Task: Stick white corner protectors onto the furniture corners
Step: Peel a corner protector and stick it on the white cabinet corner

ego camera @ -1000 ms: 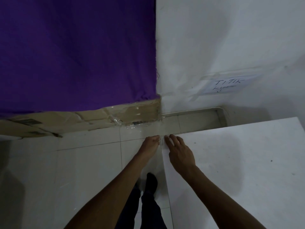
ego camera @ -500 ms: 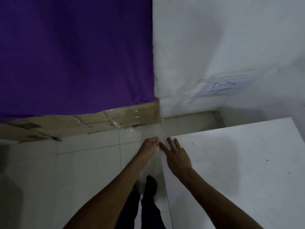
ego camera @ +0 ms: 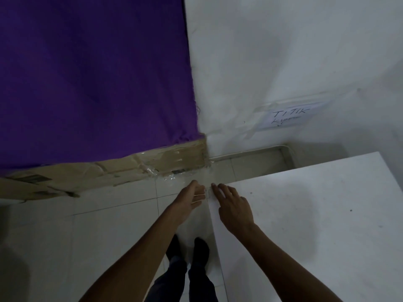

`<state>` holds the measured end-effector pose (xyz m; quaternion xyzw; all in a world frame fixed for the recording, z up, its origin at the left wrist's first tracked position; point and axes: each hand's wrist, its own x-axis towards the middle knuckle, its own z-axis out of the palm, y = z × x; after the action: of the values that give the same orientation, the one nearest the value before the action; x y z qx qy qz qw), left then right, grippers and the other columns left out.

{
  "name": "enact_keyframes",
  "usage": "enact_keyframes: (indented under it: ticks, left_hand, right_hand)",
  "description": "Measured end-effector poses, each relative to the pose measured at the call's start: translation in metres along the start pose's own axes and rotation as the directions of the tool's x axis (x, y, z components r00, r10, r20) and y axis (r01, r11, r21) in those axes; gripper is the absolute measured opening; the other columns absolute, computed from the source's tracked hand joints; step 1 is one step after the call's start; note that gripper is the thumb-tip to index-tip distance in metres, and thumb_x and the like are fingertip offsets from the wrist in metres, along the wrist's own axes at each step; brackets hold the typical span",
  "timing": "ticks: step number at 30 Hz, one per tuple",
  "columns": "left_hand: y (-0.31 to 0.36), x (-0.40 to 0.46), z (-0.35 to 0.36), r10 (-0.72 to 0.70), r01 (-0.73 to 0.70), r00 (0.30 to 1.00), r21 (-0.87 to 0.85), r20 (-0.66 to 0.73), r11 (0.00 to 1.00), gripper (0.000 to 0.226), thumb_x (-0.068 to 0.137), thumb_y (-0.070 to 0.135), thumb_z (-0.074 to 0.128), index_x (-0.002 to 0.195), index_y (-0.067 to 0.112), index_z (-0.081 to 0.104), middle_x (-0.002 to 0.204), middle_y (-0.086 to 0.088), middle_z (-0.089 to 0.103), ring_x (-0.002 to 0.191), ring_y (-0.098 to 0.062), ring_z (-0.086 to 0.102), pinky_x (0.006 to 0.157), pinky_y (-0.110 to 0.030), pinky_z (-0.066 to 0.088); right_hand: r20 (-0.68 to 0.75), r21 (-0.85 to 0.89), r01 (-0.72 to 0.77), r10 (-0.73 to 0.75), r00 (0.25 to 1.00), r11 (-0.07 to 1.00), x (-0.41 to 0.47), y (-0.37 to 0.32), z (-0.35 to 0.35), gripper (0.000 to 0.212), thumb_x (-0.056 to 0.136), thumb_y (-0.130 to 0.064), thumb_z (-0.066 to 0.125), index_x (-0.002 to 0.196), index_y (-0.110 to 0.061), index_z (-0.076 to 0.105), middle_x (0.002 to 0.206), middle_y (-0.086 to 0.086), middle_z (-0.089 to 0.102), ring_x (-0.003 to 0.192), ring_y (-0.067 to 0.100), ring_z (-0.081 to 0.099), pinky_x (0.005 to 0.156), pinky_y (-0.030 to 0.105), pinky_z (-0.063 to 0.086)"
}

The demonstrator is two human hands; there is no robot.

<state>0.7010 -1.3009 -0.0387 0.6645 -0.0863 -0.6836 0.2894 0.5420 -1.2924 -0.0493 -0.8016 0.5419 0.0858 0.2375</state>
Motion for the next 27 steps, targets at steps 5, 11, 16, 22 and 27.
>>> enact_keyframes:
  ticks: [5, 11, 16, 22, 27]
  left_hand:
    - [0.005, 0.001, -0.006, -0.097, 0.102, 0.994, -0.12, 0.044, 0.988, 0.045, 0.098, 0.033, 0.033, 0.115, 0.003, 0.062, 0.115, -0.012, 0.061, 0.106, -0.025, 0.057, 0.101, -0.037, 0.041]
    - [0.009, -0.003, -0.009, -0.122, 0.131, 0.989, -0.113, 0.084, 0.985, 0.053, 0.098, 0.043, 0.03, 0.119, 0.005, 0.061, 0.117, -0.009, 0.061, 0.109, -0.023, 0.057, 0.103, -0.038, 0.039]
    - [0.002, -0.009, -0.003, -0.051, 0.056, 0.997, -0.081, 0.059, 0.995, 0.037, 0.101, 0.035, 0.031, 0.106, 0.013, 0.061, 0.124, -0.006, 0.056, 0.114, -0.022, 0.053, 0.102, -0.038, 0.039]
    - [-0.007, -0.023, -0.001, 0.025, -0.033, 0.998, 0.136, 0.057, 0.99, 0.034, 0.099, 0.031, 0.044, 0.122, 0.009, 0.055, 0.124, -0.008, 0.054, 0.116, -0.027, 0.054, 0.099, -0.036, 0.043]
    - [-0.017, -0.045, -0.008, 0.105, -0.151, 0.986, 0.457, 0.126, 0.877, 0.033, 0.101, 0.024, 0.042, 0.126, 0.005, 0.055, 0.117, -0.01, 0.058, 0.105, -0.023, 0.057, 0.091, -0.035, 0.046]
  right_hand:
    - [0.008, -0.065, -0.009, 0.01, 1.0, 0.998, 0.001, -0.002, 0.006, 0.07, 0.091, -0.017, 0.053, 0.149, -0.021, 0.016, 0.152, 0.0, 0.024, 0.134, 0.023, 0.031, 0.093, 0.037, 0.044]
    - [0.016, -0.074, -0.015, 0.016, 1.0, 0.997, 0.001, -0.003, 0.008, 0.072, 0.091, -0.016, 0.053, 0.15, -0.02, 0.012, 0.154, 0.002, 0.019, 0.137, 0.025, 0.026, 0.095, 0.04, 0.042]
    - [0.085, -0.067, -0.041, 0.046, 0.995, 0.997, -0.029, -0.006, 0.023, 0.077, 0.096, -0.017, 0.043, 0.151, -0.022, -0.011, 0.16, 0.002, -0.016, 0.148, 0.025, -0.011, 0.12, 0.046, 0.009]
    - [0.037, 0.203, -0.193, 0.19, 0.981, 0.96, -0.087, -0.007, 0.025, 0.066, 0.096, -0.019, 0.041, 0.153, -0.029, 0.009, 0.162, -0.003, 0.004, 0.148, 0.017, 0.007, 0.12, 0.037, 0.019]
    - [-0.116, 0.446, -0.32, 0.408, 0.905, 0.836, -0.14, -0.013, 0.018, 0.059, 0.095, -0.017, 0.046, 0.149, -0.027, 0.026, 0.157, -0.002, 0.024, 0.14, 0.016, 0.03, 0.108, 0.026, 0.034]
